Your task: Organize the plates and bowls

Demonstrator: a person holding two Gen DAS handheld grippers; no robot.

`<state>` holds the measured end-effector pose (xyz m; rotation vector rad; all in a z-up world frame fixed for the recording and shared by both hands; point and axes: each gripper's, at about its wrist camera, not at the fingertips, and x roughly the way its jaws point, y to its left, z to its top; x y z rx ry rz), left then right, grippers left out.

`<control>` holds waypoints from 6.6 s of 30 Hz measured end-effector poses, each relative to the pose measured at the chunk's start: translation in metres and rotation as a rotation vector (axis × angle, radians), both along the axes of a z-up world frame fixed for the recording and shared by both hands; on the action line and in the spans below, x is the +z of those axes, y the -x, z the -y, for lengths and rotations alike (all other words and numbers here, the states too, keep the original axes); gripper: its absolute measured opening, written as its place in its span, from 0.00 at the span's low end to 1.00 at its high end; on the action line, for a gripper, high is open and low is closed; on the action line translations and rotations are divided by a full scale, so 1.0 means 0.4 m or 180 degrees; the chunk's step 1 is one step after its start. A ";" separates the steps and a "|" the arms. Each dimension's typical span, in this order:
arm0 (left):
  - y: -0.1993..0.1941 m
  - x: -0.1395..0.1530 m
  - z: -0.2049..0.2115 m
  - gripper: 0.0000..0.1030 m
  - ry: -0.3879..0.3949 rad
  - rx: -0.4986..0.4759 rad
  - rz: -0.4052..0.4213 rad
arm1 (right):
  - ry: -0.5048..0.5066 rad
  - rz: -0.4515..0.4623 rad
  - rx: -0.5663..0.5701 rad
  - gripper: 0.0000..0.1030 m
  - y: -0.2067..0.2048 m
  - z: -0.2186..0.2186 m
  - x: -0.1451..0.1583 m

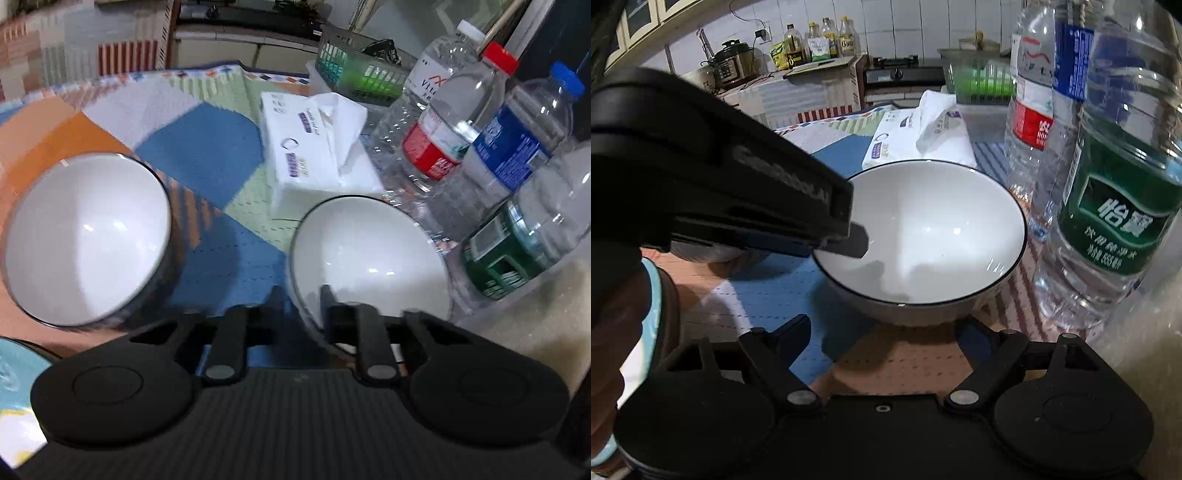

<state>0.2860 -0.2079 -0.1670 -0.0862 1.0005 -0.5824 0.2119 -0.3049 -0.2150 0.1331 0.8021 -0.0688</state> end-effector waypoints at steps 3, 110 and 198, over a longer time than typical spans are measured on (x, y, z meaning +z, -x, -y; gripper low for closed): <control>-0.007 -0.005 -0.013 0.13 0.0114 0.0052 -0.0074 | 0.0164 0.0106 -0.0011 0.86 0.000 -0.001 -0.014; 0.416 0.097 -0.264 0.14 -0.0875 -0.0193 -0.0491 | 0.0874 -0.0319 0.1340 0.87 0.423 -0.260 0.148; -0.055 0.087 -0.340 0.17 -0.0414 0.0461 0.0061 | -0.1401 -0.0814 -0.0031 0.11 -0.312 -0.067 0.066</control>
